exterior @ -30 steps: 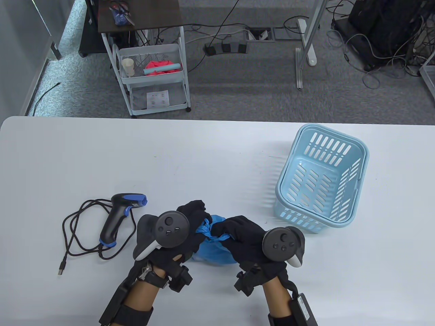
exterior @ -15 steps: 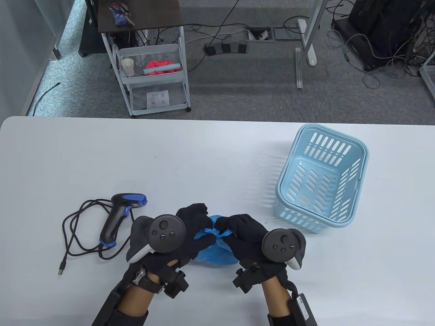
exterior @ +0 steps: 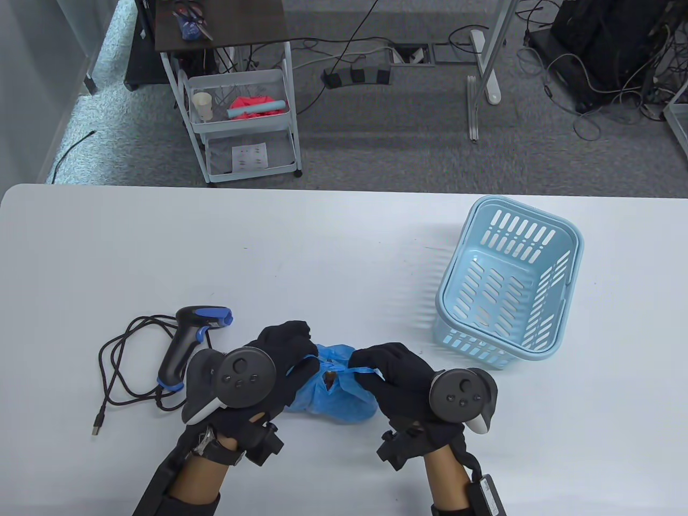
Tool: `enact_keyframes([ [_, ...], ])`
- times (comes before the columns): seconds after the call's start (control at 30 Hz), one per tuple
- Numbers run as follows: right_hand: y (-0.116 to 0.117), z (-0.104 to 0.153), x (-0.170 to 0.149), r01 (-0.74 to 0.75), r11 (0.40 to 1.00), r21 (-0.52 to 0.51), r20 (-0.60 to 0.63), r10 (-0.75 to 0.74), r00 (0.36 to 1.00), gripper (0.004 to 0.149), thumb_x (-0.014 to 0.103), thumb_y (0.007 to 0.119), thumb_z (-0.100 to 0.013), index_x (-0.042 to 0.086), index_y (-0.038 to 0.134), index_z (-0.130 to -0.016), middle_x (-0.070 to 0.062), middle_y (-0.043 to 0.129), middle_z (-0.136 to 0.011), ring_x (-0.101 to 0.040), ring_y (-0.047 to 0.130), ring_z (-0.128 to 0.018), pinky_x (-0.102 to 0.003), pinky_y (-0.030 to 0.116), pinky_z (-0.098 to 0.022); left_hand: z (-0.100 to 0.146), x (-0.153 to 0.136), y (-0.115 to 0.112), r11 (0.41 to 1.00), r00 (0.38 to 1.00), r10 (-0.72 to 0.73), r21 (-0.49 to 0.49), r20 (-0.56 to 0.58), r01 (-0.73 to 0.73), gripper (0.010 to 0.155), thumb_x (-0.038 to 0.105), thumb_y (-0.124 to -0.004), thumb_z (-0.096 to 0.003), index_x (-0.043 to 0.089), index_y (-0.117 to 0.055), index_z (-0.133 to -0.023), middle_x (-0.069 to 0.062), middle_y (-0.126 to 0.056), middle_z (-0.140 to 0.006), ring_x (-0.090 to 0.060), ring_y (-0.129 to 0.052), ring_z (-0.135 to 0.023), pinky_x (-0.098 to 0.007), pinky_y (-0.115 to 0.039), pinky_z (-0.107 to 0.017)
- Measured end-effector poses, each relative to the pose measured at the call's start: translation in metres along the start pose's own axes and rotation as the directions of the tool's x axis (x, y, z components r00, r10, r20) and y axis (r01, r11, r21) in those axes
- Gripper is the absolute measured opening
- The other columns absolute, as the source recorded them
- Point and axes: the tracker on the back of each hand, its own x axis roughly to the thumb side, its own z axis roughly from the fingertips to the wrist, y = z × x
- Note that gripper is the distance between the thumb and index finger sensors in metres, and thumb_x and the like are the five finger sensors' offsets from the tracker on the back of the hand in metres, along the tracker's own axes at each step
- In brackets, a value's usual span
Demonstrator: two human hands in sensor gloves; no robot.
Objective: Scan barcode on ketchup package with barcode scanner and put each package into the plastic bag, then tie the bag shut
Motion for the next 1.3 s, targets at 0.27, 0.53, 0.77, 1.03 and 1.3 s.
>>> enact_keyframes([
  [0.27, -0.016, 0.014, -0.019, 0.052, 0.997, -0.049, -0.07, -0.055, 0.996, 0.036, 0.028, 0.078, -0.052, 0.015, 0.08, -0.085, -0.012, 0.087, -0.082, -0.041, 0.078, -0.08, -0.06, 0.062, -0.066, 0.003, -0.032, -0.006, 0.999, 0.997, 0.05, 0.008, -0.065, -0.05, 0.041, 0.047, -0.073, -0.0517, 0.016, -0.084, -0.077, -0.003, -0.074, -0.103, -0.039, -0.084, -0.091, -0.05, -0.077, -0.061],
  [0.53, -0.018, 0.023, -0.035, 0.1, 0.993, -0.066, -0.114, -0.107, 0.988, 0.035, 0.028, 0.077, -0.052, 0.015, 0.081, -0.084, -0.011, 0.088, -0.081, -0.041, 0.078, -0.08, -0.06, 0.062, -0.066, 0.004, -0.049, -0.015, 1.0, 0.993, 0.01, 0.009, -0.117, -0.009, 0.041, 0.048, -0.073, -0.0519, 0.014, -0.084, -0.072, -0.001, -0.076, -0.1, -0.038, -0.087, -0.088, -0.048, -0.078, -0.059],
  [0.77, -0.021, 0.027, -0.043, 0.104, 0.993, -0.049, -0.144, -0.11, 0.983, 0.035, 0.028, 0.077, -0.052, 0.015, 0.081, -0.084, -0.011, 0.088, -0.08, -0.041, 0.077, -0.081, -0.06, 0.061, -0.066, 0.005, -0.059, -0.017, 1.0, 0.99, -0.005, 0.002, -0.139, 0.006, 0.04, 0.047, -0.074, -0.0515, 0.014, -0.084, -0.071, -0.001, -0.076, -0.1, -0.038, -0.086, -0.088, -0.048, -0.078, -0.059],
  [1.03, -0.021, 0.03, -0.052, 0.101, 0.994, -0.04, -0.179, -0.107, 0.978, 0.035, 0.029, 0.077, -0.052, 0.015, 0.081, -0.084, -0.011, 0.088, -0.08, -0.041, 0.077, -0.081, -0.061, 0.061, -0.066, 0.006, -0.073, -0.022, 1.0, 0.986, -0.014, -0.009, -0.166, 0.012, 0.04, 0.047, -0.073, -0.0515, 0.014, -0.084, -0.071, -0.001, -0.075, -0.101, -0.038, -0.086, -0.089, -0.048, -0.078, -0.06],
  [1.3, -0.022, 0.031, -0.054, 0.095, 0.995, -0.033, -0.2, -0.1, 0.975, 0.035, 0.029, 0.077, -0.052, 0.015, 0.081, -0.084, -0.011, 0.088, -0.08, -0.041, 0.077, -0.082, -0.06, 0.061, -0.067, 0.007, -0.082, -0.023, 1.0, 0.984, 0.005, -0.01, -0.179, -0.007, 0.04, 0.047, -0.073, -0.0515, 0.014, -0.084, -0.071, -0.001, -0.074, -0.102, -0.038, -0.085, -0.09, -0.048, -0.078, -0.06],
])
